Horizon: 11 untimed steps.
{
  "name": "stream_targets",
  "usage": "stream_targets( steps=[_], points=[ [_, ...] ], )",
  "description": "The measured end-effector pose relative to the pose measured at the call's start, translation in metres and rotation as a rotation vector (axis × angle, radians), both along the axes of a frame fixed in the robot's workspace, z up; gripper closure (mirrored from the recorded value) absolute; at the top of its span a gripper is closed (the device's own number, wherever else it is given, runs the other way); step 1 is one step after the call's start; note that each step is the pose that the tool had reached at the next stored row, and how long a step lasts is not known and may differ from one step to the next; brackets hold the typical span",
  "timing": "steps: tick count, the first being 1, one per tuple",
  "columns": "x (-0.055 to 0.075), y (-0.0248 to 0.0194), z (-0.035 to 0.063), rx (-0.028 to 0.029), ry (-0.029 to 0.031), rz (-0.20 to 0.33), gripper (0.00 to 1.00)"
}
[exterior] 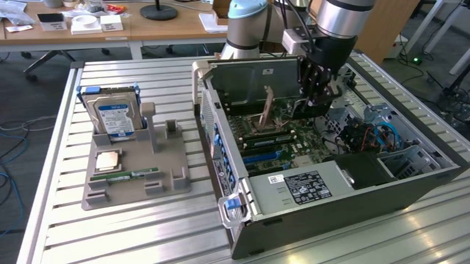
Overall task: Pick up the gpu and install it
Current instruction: 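Insert the gpu into the slot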
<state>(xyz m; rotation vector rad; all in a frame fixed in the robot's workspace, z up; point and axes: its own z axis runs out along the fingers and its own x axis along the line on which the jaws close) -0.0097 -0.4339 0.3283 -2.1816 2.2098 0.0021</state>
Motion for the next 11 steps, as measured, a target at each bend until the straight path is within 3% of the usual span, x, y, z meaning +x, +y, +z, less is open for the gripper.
stream_targets(
  steps=[11],
  points=[
    [0.0, 0.0001, -0.0038, 0.0004, -0.0002, 0.0, 0.74]
  ],
)
